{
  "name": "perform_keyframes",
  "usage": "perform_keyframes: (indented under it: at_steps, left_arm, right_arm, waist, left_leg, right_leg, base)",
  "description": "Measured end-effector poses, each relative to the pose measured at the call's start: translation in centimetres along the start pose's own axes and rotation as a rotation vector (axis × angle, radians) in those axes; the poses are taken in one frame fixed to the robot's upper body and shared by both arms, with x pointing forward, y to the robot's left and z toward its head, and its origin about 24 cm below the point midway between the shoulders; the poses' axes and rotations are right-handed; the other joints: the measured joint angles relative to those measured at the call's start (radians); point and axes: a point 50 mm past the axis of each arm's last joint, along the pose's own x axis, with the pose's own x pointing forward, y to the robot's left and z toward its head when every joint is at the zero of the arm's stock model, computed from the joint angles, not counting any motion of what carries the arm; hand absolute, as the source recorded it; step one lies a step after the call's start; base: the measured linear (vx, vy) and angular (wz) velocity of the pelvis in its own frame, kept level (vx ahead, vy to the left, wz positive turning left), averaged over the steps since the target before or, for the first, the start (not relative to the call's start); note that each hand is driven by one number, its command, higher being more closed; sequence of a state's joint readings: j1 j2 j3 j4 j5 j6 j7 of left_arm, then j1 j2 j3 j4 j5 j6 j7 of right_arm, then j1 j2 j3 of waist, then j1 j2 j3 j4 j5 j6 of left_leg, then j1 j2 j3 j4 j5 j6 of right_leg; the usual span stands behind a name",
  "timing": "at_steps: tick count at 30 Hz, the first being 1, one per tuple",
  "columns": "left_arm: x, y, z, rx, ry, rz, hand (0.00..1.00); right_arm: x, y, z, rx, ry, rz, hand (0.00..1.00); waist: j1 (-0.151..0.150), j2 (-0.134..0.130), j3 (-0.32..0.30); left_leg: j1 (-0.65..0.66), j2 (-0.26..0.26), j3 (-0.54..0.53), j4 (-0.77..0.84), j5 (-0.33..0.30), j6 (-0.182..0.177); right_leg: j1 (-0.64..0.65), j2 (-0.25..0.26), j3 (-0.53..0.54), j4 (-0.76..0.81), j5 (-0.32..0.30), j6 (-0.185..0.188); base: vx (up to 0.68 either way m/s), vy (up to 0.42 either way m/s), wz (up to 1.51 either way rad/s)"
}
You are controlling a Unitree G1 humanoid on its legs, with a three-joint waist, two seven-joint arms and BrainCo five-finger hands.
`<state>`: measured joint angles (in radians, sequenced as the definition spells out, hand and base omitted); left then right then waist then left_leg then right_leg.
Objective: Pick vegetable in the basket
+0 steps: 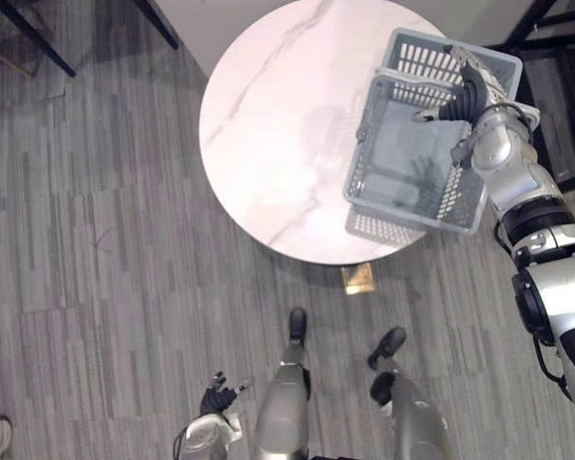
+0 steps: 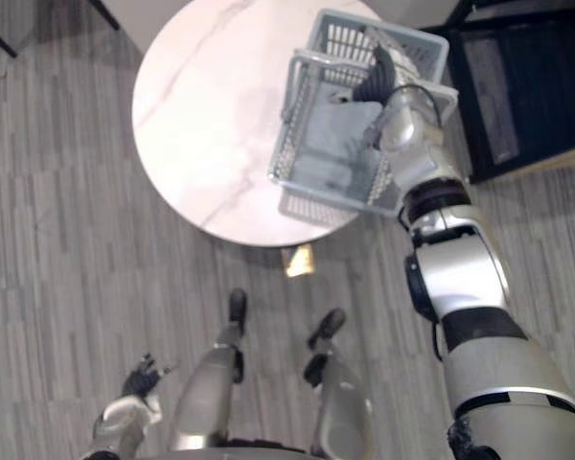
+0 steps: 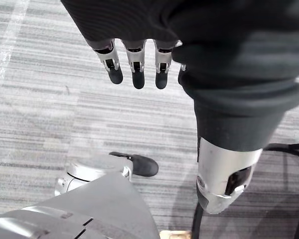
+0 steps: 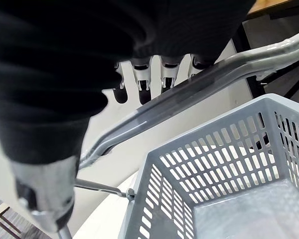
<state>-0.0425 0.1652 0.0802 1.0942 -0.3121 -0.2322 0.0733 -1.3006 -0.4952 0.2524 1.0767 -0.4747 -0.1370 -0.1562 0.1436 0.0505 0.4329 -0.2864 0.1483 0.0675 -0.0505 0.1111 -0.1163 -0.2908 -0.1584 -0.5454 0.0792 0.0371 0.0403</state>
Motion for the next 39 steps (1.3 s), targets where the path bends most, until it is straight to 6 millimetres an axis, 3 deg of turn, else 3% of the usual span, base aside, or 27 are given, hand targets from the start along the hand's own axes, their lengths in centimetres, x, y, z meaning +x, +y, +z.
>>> perform_keyframes:
  at_steps: [4,5,14,15,36,37,39]
  left_arm:
    - [0.0,0.0,-0.1,0.0,0.002,0.001,0.0]
    - [0.0,0.0,-0.1,-0.001,0.003,0.001,0.0]
    - [-0.1,0.4,-0.4,-0.017,0.02,0.011,0.0]
    - [-0.1,0.6,-0.5,-0.025,0.021,0.018,0.0]
    - [-0.1,0.9,-0.4,-0.026,0.023,0.027,0.0]
    - [-0.1,0.9,-0.5,-0.026,0.023,0.027,0.0]
    - [-0.1,0.9,-0.5,-0.026,0.023,0.027,0.0]
  right_arm:
    - [0.0,0.2,0.1,-0.125,-0.028,0.027,0.0]
    - [-0.1,0.3,0.1,-0.168,-0.042,0.044,1.0]
    - [-0.6,1.1,-0.4,-0.461,-0.12,0.176,1.0]
    - [-0.7,1.4,-0.5,-0.465,-0.127,0.19,0.0]
    - [-2.3,3.6,-2.7,-0.472,-0.094,0.281,0.0]
    - [-2.3,3.6,-2.8,-0.472,-0.092,0.285,1.0]
    - [-2.3,3.7,-2.8,-0.47,-0.09,0.291,1.0]
  waist:
    - [0.001,0.002,0.001]
    - [0.001,0.002,0.001]
    - [0.003,0.001,0.0]
    - [0.005,0.001,0.0]
    - [0.025,-0.004,-0.056]
    - [0.024,-0.004,-0.056]
    - [0.023,-0.004,-0.056]
  left_leg:
    - [-0.007,0.0,-0.004,0.0,0.003,0.001]
    - [-0.008,0.0,-0.008,0.0,0.003,0.002]
    - [-0.028,-0.014,-0.054,-0.001,0.009,0.004]
    - [-0.03,-0.016,-0.057,-0.002,0.01,0.005]
    - [-0.029,-0.026,-0.057,-0.019,0.029,0.01]
    - [-0.028,-0.027,-0.056,-0.019,0.029,0.01]
    - [-0.027,-0.028,-0.056,-0.02,0.029,0.01]
  right_leg:
    - [-0.005,-0.002,-0.004,0.004,0.0,0.0]
    - [-0.005,-0.002,-0.007,0.005,0.0,0.0]
    - [-0.005,-0.02,-0.04,0.014,-0.001,0.001]
    - [-0.005,-0.022,-0.044,0.015,-0.001,0.001]
    - [-0.023,-0.041,-0.032,0.039,-0.001,0.001]
    - [-0.024,-0.042,-0.031,0.04,-0.001,0.001]
    - [-0.026,-0.045,-0.029,0.043,-0.001,0.001]
  base:
    - [-0.01,0.006,0.03]
    - [-0.01,0.01,0.06]
    - [-0.01,0.017,0.12]
    - [0.01,0.007,0.12]
    - [0.0,-0.002,0.01]
    - [-0.01,-0.008,-0.03]
    - [0.0,0.0,0.0]
